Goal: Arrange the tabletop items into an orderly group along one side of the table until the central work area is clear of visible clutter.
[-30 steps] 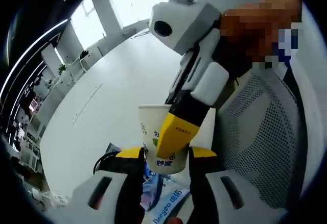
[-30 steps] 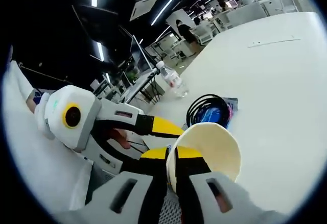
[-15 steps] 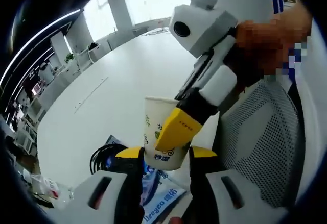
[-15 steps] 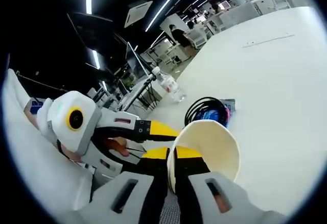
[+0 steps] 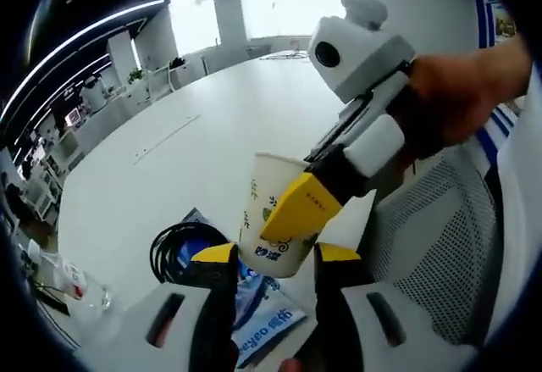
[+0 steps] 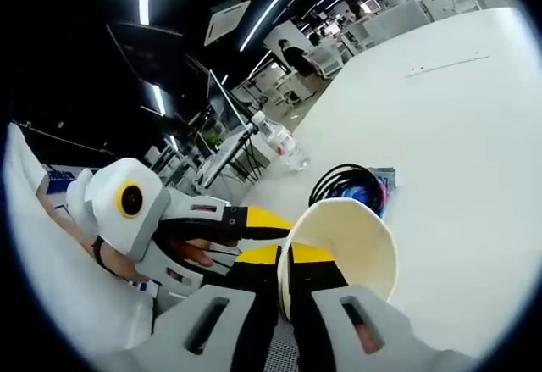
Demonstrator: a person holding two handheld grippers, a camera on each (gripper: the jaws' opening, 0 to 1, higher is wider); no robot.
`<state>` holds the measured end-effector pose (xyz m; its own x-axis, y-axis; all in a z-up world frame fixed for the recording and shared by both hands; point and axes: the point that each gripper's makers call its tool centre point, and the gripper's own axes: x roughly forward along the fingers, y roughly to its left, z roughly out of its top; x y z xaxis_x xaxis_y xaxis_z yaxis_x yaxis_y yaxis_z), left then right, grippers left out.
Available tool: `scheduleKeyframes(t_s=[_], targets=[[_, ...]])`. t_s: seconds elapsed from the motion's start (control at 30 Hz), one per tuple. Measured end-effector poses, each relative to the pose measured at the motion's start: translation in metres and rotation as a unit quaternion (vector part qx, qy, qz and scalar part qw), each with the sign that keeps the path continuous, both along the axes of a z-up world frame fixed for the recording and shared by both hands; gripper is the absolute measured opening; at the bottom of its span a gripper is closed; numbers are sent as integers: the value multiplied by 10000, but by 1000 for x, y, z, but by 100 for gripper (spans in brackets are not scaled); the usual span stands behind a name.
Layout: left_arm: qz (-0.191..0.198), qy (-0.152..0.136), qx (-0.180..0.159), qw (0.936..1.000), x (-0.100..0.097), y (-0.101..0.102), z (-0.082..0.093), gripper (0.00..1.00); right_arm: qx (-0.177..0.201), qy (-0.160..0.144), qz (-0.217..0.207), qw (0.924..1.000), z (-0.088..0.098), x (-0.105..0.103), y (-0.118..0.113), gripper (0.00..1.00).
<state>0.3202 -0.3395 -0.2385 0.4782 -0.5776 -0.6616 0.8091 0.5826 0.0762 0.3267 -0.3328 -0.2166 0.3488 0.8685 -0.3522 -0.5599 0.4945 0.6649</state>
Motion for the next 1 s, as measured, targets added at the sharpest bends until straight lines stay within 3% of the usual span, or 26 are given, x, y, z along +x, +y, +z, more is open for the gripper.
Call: scheduleKeyframes(t_s=[0.2,0.43,0.77,1.0], targets=[[391,43,-146,9991,6,15,1,30,-80,-34,16,10000,-1,6,0,0],[1033,162,-359,9939,13,43,-2,30,-124,-9,20,9999,-1,13,-3,0],[1925,265,-559,9793,25,86,-12,29,-258,-22,174,9995,-4,22,3,0],[2259,247,-647,9717,28,105,-14,29,-315,-77,333,9989,-3,30,15,0]])
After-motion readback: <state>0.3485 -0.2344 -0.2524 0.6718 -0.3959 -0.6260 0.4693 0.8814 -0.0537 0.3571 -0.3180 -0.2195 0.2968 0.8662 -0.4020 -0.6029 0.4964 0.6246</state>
